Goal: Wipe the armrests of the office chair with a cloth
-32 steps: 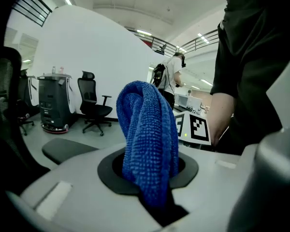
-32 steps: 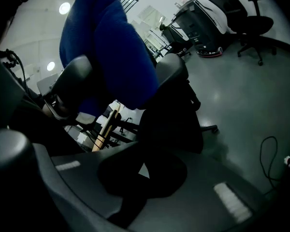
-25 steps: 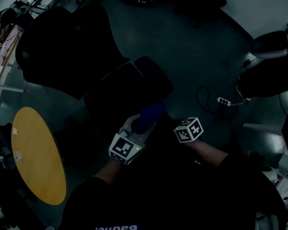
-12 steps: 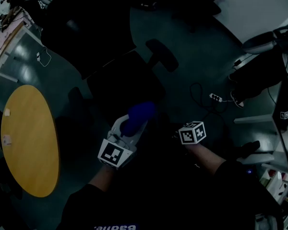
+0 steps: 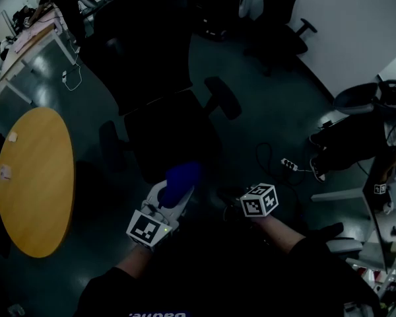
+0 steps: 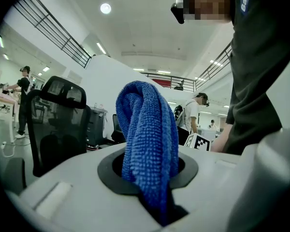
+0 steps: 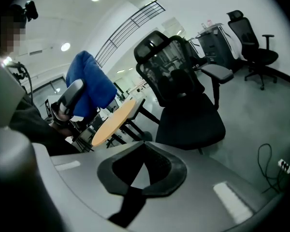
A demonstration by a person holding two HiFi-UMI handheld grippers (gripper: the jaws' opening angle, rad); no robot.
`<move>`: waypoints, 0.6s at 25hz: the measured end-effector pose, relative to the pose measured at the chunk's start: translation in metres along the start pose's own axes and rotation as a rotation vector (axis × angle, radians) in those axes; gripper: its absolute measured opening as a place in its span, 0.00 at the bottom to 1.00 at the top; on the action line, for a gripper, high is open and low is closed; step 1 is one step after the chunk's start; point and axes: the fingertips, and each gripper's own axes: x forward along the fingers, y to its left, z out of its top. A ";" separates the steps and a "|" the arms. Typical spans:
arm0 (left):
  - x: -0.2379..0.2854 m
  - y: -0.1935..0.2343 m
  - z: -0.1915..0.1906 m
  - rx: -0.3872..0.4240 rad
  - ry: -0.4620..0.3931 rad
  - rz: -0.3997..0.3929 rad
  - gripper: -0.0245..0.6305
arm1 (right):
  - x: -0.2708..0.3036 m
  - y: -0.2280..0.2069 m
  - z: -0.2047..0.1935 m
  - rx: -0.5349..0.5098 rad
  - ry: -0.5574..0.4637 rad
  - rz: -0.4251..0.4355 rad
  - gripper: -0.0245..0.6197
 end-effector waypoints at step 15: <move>0.033 -0.083 0.001 -0.223 0.013 0.371 0.20 | -0.103 0.048 0.080 -0.406 -0.167 0.327 0.04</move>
